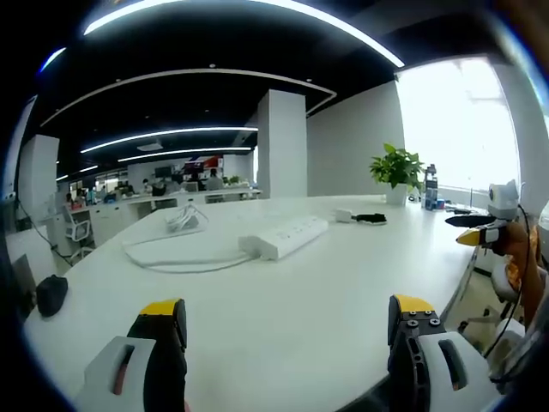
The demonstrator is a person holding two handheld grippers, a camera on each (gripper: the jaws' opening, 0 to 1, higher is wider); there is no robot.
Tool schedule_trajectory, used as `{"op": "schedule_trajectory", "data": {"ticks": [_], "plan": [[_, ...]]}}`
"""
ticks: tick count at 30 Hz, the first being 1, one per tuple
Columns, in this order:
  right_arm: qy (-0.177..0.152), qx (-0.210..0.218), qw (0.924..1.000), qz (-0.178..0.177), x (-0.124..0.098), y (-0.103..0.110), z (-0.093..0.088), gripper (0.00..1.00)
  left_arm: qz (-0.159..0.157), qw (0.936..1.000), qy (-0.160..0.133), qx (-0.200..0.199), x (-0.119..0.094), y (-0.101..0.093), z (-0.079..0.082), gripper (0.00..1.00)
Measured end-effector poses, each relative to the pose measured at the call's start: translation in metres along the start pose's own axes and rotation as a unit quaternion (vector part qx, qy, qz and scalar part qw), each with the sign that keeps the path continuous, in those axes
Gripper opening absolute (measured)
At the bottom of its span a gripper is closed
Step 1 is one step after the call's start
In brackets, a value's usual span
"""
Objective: Straighten the power strip on the desk, plug the charger into it
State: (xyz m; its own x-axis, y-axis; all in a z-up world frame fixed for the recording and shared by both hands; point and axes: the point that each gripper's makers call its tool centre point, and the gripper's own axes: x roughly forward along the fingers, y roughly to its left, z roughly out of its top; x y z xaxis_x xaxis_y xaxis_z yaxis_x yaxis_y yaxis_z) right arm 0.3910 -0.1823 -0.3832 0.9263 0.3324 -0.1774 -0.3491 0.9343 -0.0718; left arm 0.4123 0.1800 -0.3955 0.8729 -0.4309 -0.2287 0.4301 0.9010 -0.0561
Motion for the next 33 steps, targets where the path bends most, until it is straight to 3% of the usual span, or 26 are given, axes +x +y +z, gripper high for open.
{"op": "schedule_trajectory", "data": {"ticks": [33], "plan": [[0.002,-0.008,1.0000,-0.001,0.0019,0.0024,0.0019,0.94,-0.008,0.9999,0.000,-0.006,0.0035,-0.0050,-0.0008,0.99]]}}
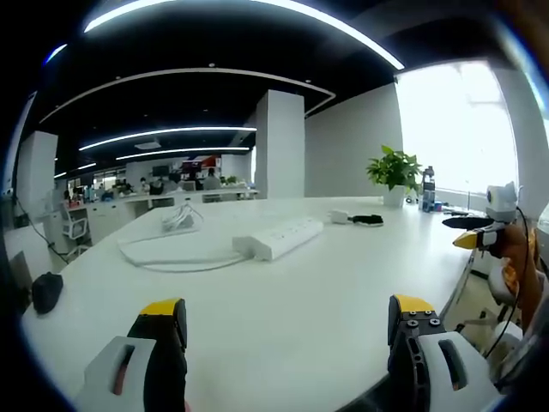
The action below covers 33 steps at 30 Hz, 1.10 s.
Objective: Straighten the power strip on the desk, plug the charger into it
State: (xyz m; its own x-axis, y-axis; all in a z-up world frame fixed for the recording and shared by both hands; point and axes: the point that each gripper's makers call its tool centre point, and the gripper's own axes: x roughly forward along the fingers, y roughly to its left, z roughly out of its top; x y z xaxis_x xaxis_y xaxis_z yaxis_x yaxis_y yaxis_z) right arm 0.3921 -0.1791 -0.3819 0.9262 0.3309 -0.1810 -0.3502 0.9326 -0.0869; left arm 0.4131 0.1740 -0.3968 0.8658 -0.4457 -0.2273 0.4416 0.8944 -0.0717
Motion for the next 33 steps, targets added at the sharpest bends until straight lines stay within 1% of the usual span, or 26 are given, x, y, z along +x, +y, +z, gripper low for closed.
{"op": "schedule_trajectory", "data": {"ticks": [13,24,28,31,33], "plan": [[-0.008,-0.003,0.9999,0.012,0.006,0.004,0.007,0.93,-0.005,1.0000,0.000,0.001,0.002,-0.003,0.001,0.99],[-0.006,0.000,0.9999,0.014,0.009,0.005,0.005,0.93,-0.007,1.0000,0.001,-0.001,0.006,-0.004,0.001,0.99],[-0.007,-0.005,0.9998,0.016,0.012,0.007,0.008,0.93,-0.005,1.0000,-0.001,0.000,0.008,-0.003,0.003,0.99],[-0.017,-0.009,0.9996,0.020,0.016,0.007,0.014,0.93,-0.001,1.0000,-0.009,-0.004,0.011,0.000,0.007,0.99],[-0.040,0.000,0.9990,0.019,0.019,0.004,0.022,0.93,0.006,0.9996,-0.022,-0.014,0.013,0.004,0.011,0.98]]}}
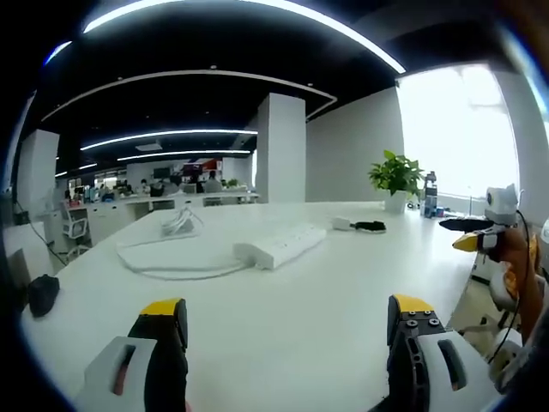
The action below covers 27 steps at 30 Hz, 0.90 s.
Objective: Straighten the power strip on the desk, plug the charger into it
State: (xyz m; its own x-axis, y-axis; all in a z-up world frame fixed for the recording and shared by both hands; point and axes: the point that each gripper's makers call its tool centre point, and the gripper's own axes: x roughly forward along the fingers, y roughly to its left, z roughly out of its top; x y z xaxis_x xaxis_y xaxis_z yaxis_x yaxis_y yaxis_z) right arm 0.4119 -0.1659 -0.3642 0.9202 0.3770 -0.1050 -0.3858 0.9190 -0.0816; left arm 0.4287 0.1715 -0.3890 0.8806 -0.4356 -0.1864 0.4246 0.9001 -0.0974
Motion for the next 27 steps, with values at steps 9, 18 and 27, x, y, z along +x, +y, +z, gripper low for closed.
{"op": "schedule_trajectory", "data": {"ticks": [9,18,27], "plan": [[-0.038,0.035,0.9987,0.001,0.017,-0.016,0.014,0.92,0.027,0.9994,-0.018,0.007,0.006,0.022,0.014,0.99],[-0.061,0.039,0.9970,0.029,0.041,-0.021,0.031,0.93,0.027,0.9989,-0.029,0.024,0.023,0.030,0.027,0.99],[-0.047,0.018,0.9967,0.064,0.064,-0.015,0.030,1.00,0.019,0.9988,-0.035,0.027,0.036,0.031,0.037,0.99]]}}
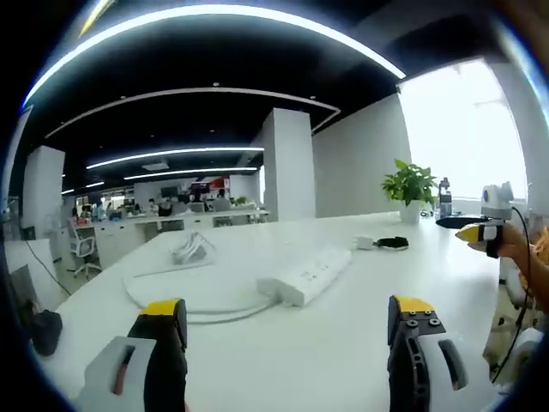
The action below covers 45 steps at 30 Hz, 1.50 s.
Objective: Straighten the power strip on the desk, plug the charger into it
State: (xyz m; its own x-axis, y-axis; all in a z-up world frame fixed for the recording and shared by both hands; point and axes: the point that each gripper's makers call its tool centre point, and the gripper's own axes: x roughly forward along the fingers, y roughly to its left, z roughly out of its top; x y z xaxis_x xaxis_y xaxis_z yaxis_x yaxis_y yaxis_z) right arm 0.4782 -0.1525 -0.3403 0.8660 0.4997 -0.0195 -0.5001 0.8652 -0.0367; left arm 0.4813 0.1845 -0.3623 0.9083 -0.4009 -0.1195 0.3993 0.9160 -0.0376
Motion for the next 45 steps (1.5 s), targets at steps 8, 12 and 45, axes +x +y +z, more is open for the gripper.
{"op": "schedule_trajectory", "data": {"ticks": [8,12,45], "plan": [[-0.006,-0.016,0.9995,0.028,0.015,-0.001,0.006,1.00,0.005,1.0000,-0.002,0.003,0.012,0.006,0.007,0.99],[-0.011,-0.019,0.9985,0.051,0.025,0.001,0.010,1.00,0.001,0.9999,-0.011,0.003,0.021,0.007,0.012,0.99],[-0.011,-0.032,0.9912,0.128,0.115,-0.006,0.006,1.00,-0.002,1.0000,-0.008,0.004,0.082,0.006,0.017,0.99]]}}
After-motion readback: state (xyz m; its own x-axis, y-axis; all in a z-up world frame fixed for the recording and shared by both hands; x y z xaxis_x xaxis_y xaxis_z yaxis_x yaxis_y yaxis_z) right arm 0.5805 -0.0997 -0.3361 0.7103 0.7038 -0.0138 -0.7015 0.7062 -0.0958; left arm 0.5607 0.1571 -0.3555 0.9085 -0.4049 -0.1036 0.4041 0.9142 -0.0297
